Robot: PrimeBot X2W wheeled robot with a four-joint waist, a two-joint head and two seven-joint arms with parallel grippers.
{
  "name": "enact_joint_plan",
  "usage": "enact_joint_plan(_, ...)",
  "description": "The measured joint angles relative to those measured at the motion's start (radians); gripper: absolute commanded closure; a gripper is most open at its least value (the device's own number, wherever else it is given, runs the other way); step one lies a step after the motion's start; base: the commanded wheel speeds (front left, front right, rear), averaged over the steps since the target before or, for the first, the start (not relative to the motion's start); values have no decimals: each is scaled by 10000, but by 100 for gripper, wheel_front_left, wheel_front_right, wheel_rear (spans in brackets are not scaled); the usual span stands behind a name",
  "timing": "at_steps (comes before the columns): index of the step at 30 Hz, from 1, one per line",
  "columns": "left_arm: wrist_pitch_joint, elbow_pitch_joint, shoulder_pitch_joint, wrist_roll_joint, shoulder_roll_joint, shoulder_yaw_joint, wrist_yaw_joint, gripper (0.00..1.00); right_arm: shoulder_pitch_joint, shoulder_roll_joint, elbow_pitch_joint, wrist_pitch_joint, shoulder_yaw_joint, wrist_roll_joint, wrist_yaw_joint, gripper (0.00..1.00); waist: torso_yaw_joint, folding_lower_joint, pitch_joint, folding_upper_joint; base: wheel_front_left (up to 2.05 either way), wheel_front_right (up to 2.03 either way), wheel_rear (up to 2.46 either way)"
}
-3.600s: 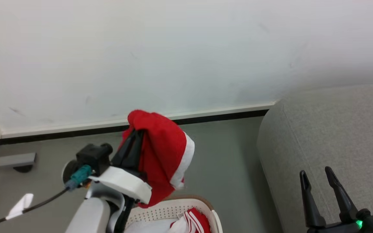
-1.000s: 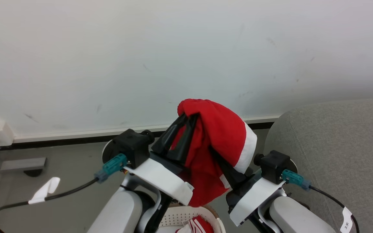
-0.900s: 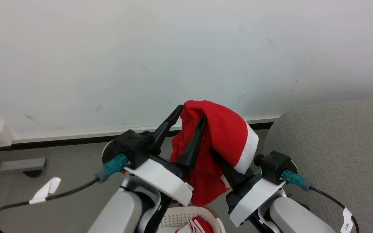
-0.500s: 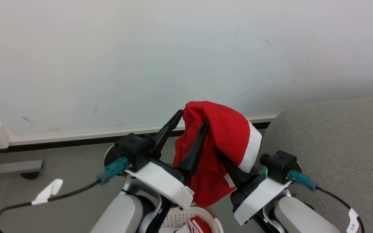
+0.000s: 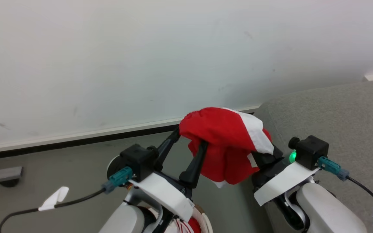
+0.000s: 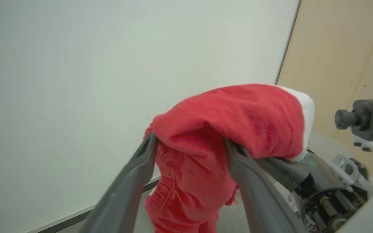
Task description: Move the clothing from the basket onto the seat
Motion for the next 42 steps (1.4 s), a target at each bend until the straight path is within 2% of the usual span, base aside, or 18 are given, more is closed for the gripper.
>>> enact_joint_plan(13, -190, 209, 271, 192, 96, -454, 54, 0, 54, -849, -644, 0, -1080, -94, 0, 100, -1690, 0, 548, 0, 0, 0, 0)
enact_joint_plan(25, -125, 439, 186, 665, 276, -947, 42, 0, 466, -1463, -1365, 0, -2849, -270, 0, 100, -3352, -1, 1431, 0, 0, 0, 0)
enact_joint_plan(33, 75, 474, -112, 855, 326, -1225, -17, 0, 836, -1645, -1791, 0, -3843, -343, 0, 100, -3864, 0, 2289, 0, 0, 0, 0)
enact_joint_plan(42, 539, 146, -961, 1248, 349, -1526, -140, 0, 693, -1415, -2194, 0, -4778, -305, 0, 100, -3901, 0, 3379, 0, 0, 0, 0)
